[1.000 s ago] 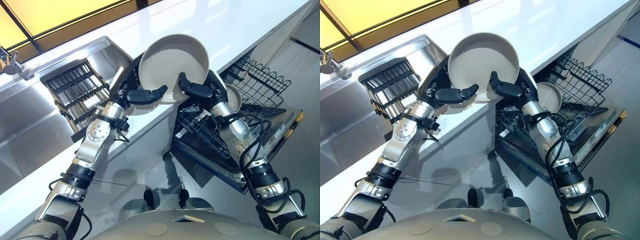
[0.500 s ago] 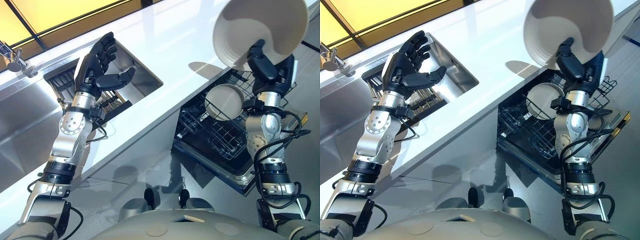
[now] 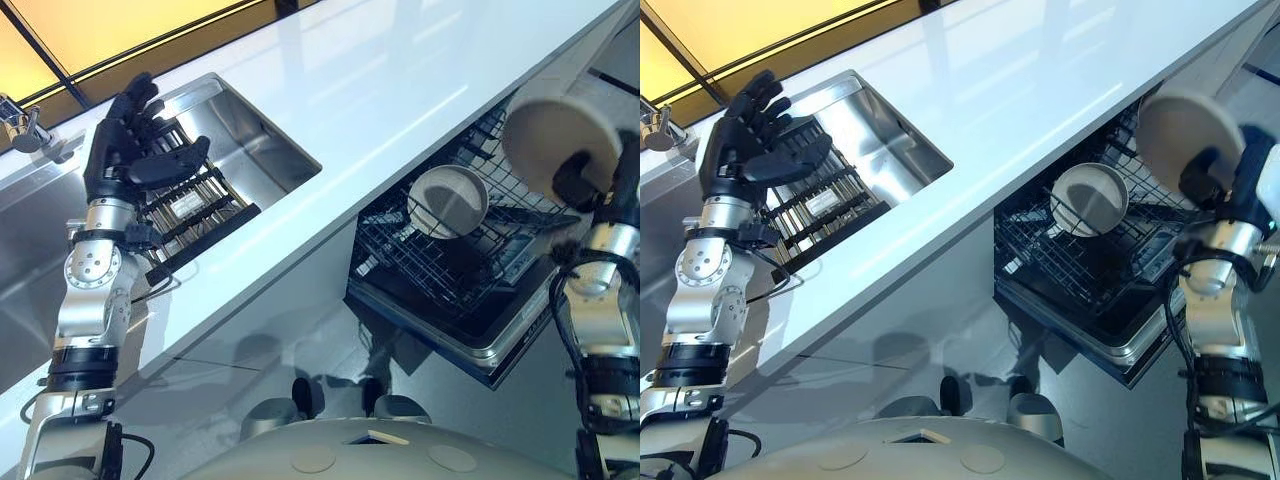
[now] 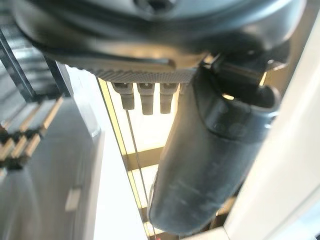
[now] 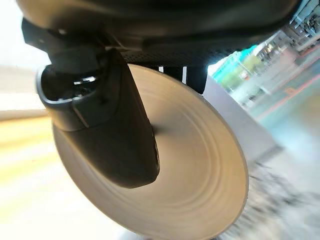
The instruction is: Pick up plates and place into dishwasher.
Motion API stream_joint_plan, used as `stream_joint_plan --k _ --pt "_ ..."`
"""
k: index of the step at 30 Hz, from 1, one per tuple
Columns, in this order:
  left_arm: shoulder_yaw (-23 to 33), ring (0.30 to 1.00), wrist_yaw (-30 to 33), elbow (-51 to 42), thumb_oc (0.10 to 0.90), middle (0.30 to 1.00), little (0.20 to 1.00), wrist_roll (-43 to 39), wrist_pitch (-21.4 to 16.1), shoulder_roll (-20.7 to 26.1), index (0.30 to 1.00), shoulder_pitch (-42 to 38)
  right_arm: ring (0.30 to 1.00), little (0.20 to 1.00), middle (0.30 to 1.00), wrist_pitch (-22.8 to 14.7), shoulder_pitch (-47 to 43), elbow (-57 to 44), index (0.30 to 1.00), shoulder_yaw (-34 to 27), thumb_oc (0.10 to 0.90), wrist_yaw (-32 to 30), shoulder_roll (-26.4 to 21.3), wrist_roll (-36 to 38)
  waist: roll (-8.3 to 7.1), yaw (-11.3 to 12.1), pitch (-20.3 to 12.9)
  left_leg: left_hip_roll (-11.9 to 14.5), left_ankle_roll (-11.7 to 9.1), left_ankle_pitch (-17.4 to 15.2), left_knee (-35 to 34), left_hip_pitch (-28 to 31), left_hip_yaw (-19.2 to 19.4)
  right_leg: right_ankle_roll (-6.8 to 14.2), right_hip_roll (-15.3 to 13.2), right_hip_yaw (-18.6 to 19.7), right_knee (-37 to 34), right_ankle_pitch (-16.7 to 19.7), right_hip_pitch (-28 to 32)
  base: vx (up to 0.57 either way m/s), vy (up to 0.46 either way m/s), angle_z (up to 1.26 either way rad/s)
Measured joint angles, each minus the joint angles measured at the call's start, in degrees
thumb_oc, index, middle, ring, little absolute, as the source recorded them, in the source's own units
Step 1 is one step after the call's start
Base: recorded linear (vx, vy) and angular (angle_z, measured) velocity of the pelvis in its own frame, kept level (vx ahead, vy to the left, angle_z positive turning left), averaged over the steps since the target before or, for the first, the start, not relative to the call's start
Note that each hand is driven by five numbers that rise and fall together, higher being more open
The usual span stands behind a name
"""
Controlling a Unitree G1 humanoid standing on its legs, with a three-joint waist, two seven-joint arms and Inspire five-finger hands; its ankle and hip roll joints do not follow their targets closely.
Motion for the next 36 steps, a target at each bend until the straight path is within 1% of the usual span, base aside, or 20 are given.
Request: stream_joint_plan --k 3,6,9,13,15,21,25,28,32,34,36 --pt "0.3 0.9 1.0 0.0 0.8 0.9 0.9 0.9 0.0 0.0 0.9 0.5 0.3 0.2 0.3 1.6 3.0 0.0 0.3 1.5 0.1 3.9 0.6 -0.5 0.16 -0.1 -0.1 0.0 0.0 0.0 0.1 -0.5 0.3 0.0 0.0 0.2 0.1 0.1 -0.6 -0.01 0.017 -0.06" --pt "0.3 0.9 1.8 0.0 0.8 0.9 0.9 0.9 0.0 0.0 0.9 0.6 0.3 0.2 0.3 2.9 3.8 0.0 0.3 3.4 0.1 6.6 1.9 -0.6 0.21 -0.8 -0.1 0.0 0.0 0.1 0.2 -0.5 0.5 0.0 0.0 0.3 0.1 0.1 -0.6 -0.01 0.009 -0.01" --pt "0.3 0.9 2.6 0.1 0.8 0.9 0.9 0.9 0.0 0.0 0.9 0.7 0.3 0.2 0.3 2.9 3.8 0.0 0.3 6.7 0.1 10.0 2.2 -0.5 0.22 -1.4 -0.1 0.1 0.0 0.1 0.2 -0.5 0.5 0.0 0.0 0.3 0.1 0.1 -0.7 0.0 0.0 0.0" --pt "0.3 0.9 4.0 0.2 0.8 0.9 0.9 0.9 0.0 0.0 0.9 1.3 0.3 0.2 0.3 2.9 3.8 0.0 0.3 10.4 0.1 12.5 2.4 -0.5 0.27 -1.3 -0.1 0.1 0.0 0.1 0.2 -0.5 0.5 0.0 0.0 0.2 0.1 0.1 -0.7 0.0 0.0 0.0" --pt "0.3 0.9 4.7 0.2 0.8 0.9 0.9 1.1 0.0 0.1 0.9 2.2 0.3 0.2 0.3 2.9 3.8 0.0 0.3 10.5 0.1 13.0 3.4 -0.4 0.32 -1.2 0.0 0.1 0.0 0.1 0.1 -0.5 0.5 0.0 0.0 0.2 0.1 0.0 -0.7 0.0 0.0 0.0" --pt "0.3 0.9 6.6 2.7 0.8 0.9 0.9 3.1 -0.1 0.4 0.9 2.6 0.3 0.2 0.3 3.8 3.6 0.2 0.3 12.7 0.1 12.7 4.3 1.5 0.46 -0.2 -0.1 0.1 0.0 0.1 0.3 -0.7 0.4 0.0 0.0 -0.1 0.1 0.0 -0.7 0.0 0.0 0.0" --pt "0.3 0.9 7.1 2.8 0.8 0.9 0.9 3.1 -0.2 0.4 0.9 2.6 0.3 0.2 0.3 6.2 2.7 2.9 0.3 15.6 0.1 11.2 5.2 4.0 0.49 0.8 -0.1 0.0 0.0 0.1 0.3 -0.8 -0.2 0.0 -0.1 -1.3 0.1 0.0 -0.6 0.02 0.021 0.06" --pt "-0.2 0.9 7.1 2.8 0.8 0.9 0.9 3.1 -0.2 0.4 0.9 2.6 0.3 0.2 0.3 8.4 1.1 5.7 0.3 17.1 0.1 7.8 6.8 6.2 0.59 1.8 0.0 0.0 0.0 0.2 0.3 -0.9 -0.5 0.0 -0.1 -1.5 0.1 0.0 -0.5 0.03 0.023 0.05" --pt "-1.0 0.9 7.1 2.8 0.8 0.9 0.9 3.0 -0.2 0.4 0.9 2.6 0.3 0.2 0.3 10.3 -2.2 9.6 0.3 19.2 0.1 4.5 7.1 11.0 0.67 2.0 0.0 -0.1 0.0 0.6 0.3 -1.4 -2.1 0.0 -0.2 -3.0 0.1 0.0 -0.3 0.03 0.023 0.18" --pt "-1.7 0.9 7.1 2.8 0.8 0.9 0.9 3.0 -0.2 0.4 0.9 2.6 0.3 0.2 0.3 10.8 -4.2 11.7 0.3 19.3 0.1 2.7 8.3 12.8 0.84 2.2 0.1 -0.1 -0.1 0.9 0.3 -1.6 -2.6 0.0 -0.2 -3.5 0.1 0.0 -0.3 0.03 0.025 0.16" --pt "-3.4 0.9 7.1 2.8 0.8 0.9 0.9 3.0 -0.2 0.4 0.9 2.5 0.3 0.2 0.3 10.8 -5.1 12.2 0.3 19.8 0.1 0.6 8.8 14.3 1.39 2.7 0.3 -0.2 -0.1 1.1 0.3 -1.6 -3.2 0.0 -0.2 -4.2 0.0 0.0 0.0 0.03 0.024 0.16"
